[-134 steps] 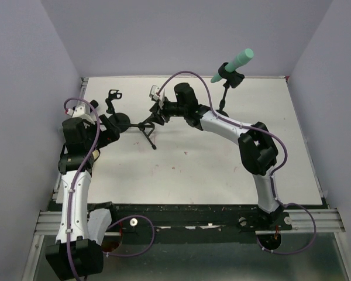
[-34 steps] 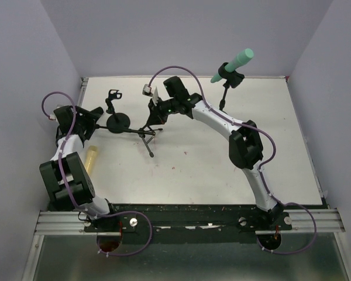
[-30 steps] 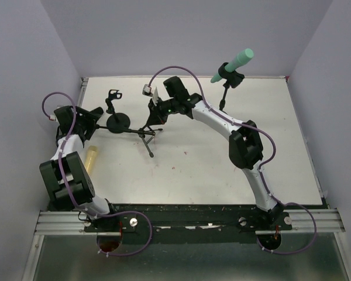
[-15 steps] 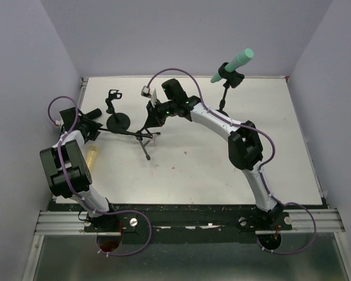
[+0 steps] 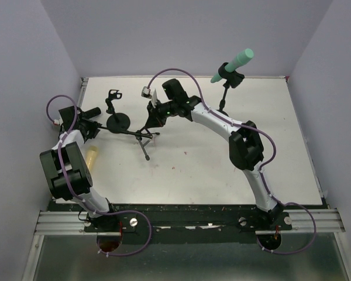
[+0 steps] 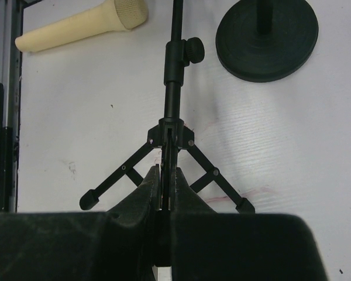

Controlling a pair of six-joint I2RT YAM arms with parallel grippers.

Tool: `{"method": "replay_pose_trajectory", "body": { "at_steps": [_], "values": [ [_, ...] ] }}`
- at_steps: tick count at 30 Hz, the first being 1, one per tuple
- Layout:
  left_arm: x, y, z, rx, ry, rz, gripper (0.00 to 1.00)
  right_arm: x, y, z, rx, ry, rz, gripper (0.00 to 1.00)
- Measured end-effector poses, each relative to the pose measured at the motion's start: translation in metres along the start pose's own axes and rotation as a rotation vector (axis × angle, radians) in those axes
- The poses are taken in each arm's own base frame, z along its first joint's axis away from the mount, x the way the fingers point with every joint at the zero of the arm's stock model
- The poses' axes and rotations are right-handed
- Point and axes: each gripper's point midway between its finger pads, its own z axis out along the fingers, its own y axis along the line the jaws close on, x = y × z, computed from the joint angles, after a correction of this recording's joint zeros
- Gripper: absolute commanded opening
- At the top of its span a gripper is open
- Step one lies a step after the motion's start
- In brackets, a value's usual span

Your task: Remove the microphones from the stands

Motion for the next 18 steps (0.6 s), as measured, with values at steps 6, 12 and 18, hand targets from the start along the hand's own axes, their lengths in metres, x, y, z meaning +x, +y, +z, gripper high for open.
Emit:
{"method": "replay_pose_trajectory", "body": {
  "at_steps": [6, 12, 18],
  "values": [
    [-0.015, -0.032, -0.032, 0.095, -0.075, 0.049, 0.0, -0.016, 0.006, -0.013, 0.003, -0.017, -0.063, 0.23],
    [-0.005, -0.072, -0.062, 0.229, -0.087, 0.168, 0.0, -0.025, 0.016, -0.015, -0.013, -0.029, -0.089, 0.41],
    [-0.003, -0.095, -0.082, 0.321, -0.105, 0.254, 0.0, -0.02, 0.023, -0.017, -0.019, -0.017, -0.072, 0.51]
  ]
}}
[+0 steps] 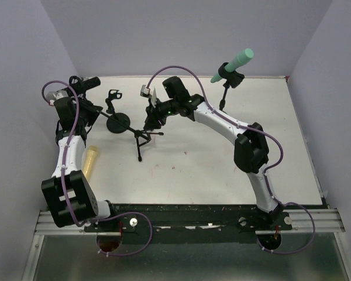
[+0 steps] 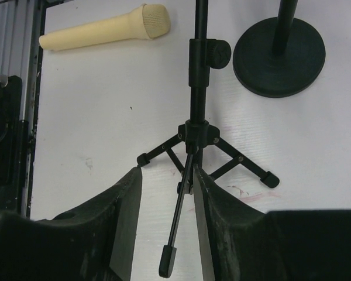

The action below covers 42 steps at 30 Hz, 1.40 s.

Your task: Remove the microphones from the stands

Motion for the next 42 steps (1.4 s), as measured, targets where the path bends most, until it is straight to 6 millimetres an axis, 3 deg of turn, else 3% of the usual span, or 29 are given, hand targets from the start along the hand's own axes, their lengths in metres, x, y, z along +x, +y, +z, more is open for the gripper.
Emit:
{"method": "replay_pose_trajectory", "body": {
  "at_steps": [8, 14, 20, 23, 28, 31, 35, 42],
  "values": [
    [-0.004, -0.028, -0.022, 0.1, -0.013, 0.106, 0.0, -0.017, 0.006, -0.013, 0.017, -0.024, -0.028, 0.56],
    [0.001, -0.066, -0.046, 0.249, -0.014, 0.24, 0.0, -0.036, 0.012, -0.044, 0.047, -0.055, -0.066, 0.58],
    [0.046, -0.113, -0.083, 0.51, 0.042, 0.502, 0.0, -0.053, 0.0, -0.103, 0.119, -0.091, -0.094, 0.61],
    [0.07, -0.125, -0.093, 0.611, 0.082, 0.575, 0.0, -0.067, -0.003, -0.136, 0.168, -0.114, -0.156, 0.63],
    [0.118, -0.139, -0.099, 0.75, 0.156, 0.658, 0.0, -0.099, 0.029, -0.17, 0.192, -0.169, -0.277, 0.66],
    [0.138, -0.157, -0.104, 0.841, 0.163, 0.702, 0.0, -0.116, 0.047, -0.186, 0.202, -0.205, -0.334, 0.66],
    [0.166, -0.184, -0.107, 0.968, 0.168, 0.768, 0.0, -0.124, 0.054, -0.193, 0.209, -0.221, -0.356, 0.67],
    [0.18, -0.209, -0.096, 1.063, 0.111, 0.83, 0.0, -0.124, 0.048, -0.201, 0.26, -0.192, -0.346, 0.67]
  ]
}}
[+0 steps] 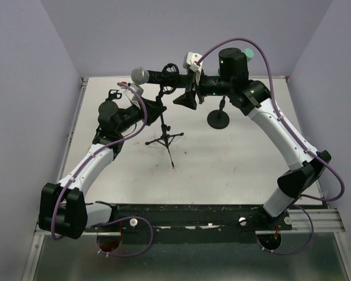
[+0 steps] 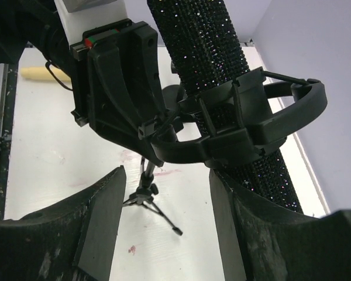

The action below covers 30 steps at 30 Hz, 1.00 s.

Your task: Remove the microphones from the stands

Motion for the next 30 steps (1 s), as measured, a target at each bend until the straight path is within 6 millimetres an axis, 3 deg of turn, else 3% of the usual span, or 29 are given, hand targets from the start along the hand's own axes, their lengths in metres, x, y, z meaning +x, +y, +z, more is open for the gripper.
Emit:
{"method": "replay_pose_trajectory", "body": {
  "at_steps": [4, 8, 15, 17, 21, 26, 30],
  "values": [
    [0.003, 0.001, 0.003, 0.01, -0.04, 0.072, 0.0, 0.005, 0.0, -0.005, 0.018, 0.047, -0.004, 0.67],
    [0.019, 0.001, 0.003, 0.02, -0.033, 0.108, 0.0, 0.016, -0.002, -0.011, 0.053, 0.112, 0.032, 0.68],
    [0.021, 0.002, 0.005, 0.021, -0.04, 0.155, 0.01, 0.022, -0.018, -0.026, 0.131, 0.161, 0.069, 0.68],
    [0.021, 0.002, 0.006, 0.022, -0.04, 0.157, 0.21, 0.025, -0.02, -0.03, 0.147, 0.174, 0.073, 0.68],
    [0.021, 0.002, 0.005, 0.016, -0.041, 0.156, 0.35, 0.028, -0.021, -0.035, 0.163, 0.185, 0.076, 0.68],
    [0.023, 0.004, -0.001, -0.022, -0.013, 0.165, 0.6, 0.024, -0.023, -0.036, 0.168, 0.176, 0.069, 0.68],
    [0.025, 0.01, -0.009, -0.08, 0.024, 0.183, 0.7, 0.012, -0.028, -0.035, 0.178, 0.149, 0.062, 0.69]
  ]
}}
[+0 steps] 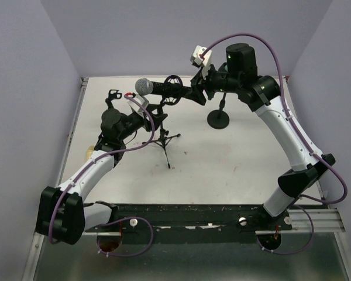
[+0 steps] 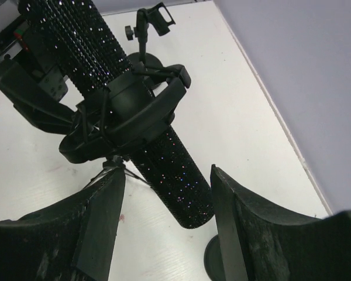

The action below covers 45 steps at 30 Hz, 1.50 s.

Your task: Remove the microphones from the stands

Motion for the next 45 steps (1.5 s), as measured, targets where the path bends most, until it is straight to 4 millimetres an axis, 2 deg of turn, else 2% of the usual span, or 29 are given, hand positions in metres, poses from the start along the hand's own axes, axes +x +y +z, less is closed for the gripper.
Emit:
{"method": "replay_pose_trajectory", "body": {
  "at_steps": [7, 12, 15, 17, 21, 25, 29, 33, 37, 41, 44, 45],
  "values": [
    [-0.013, -0.001, -0.031, -0.088, 0.045, 0.054, 0.82, -0.019, -0.003, -0.004, 0.002, -0.046, -0.024, 0.69],
    [-0.019, -0.016, -0.057, -0.091, 0.084, 0.056, 0.99, -0.025, 0.002, -0.003, -0.033, -0.073, -0.041, 0.72],
    [-0.03, -0.025, -0.069, -0.087, 0.082, 0.057, 0.99, -0.032, 0.005, -0.003, -0.054, -0.106, -0.062, 0.76],
    [-0.045, -0.029, -0.073, -0.089, 0.051, 0.057, 0.99, -0.039, 0.005, -0.003, -0.061, -0.135, -0.078, 0.79],
    [-0.081, -0.027, -0.07, -0.099, -0.006, 0.051, 0.99, -0.057, 0.004, -0.003, -0.067, -0.204, -0.119, 0.8],
    [-0.116, -0.014, -0.059, -0.128, -0.065, 0.041, 0.99, -0.069, 0.006, -0.004, -0.088, -0.252, -0.148, 0.8],
    [-0.132, -0.008, -0.05, -0.136, -0.103, 0.037, 0.99, -0.076, 0.01, -0.005, -0.11, -0.281, -0.164, 0.8],
    [-0.138, -0.004, -0.041, -0.132, -0.127, 0.012, 0.99, -0.075, 0.012, -0.004, -0.124, -0.285, -0.165, 0.8],
    [-0.142, -0.002, -0.033, -0.119, -0.146, -0.024, 0.93, -0.07, 0.014, 0.0, -0.133, -0.277, -0.158, 0.79],
    [-0.15, -0.002, -0.025, -0.099, -0.167, -0.039, 0.82, -0.063, 0.017, 0.005, -0.15, -0.263, -0.15, 0.8],
    [-0.155, -0.005, -0.024, -0.078, -0.179, -0.038, 0.65, -0.057, 0.022, 0.009, -0.165, -0.253, -0.154, 0.8],
    [-0.156, -0.007, -0.024, -0.069, -0.18, -0.038, 0.57, -0.055, 0.023, 0.01, -0.17, -0.249, -0.153, 0.79]
  ]
}}
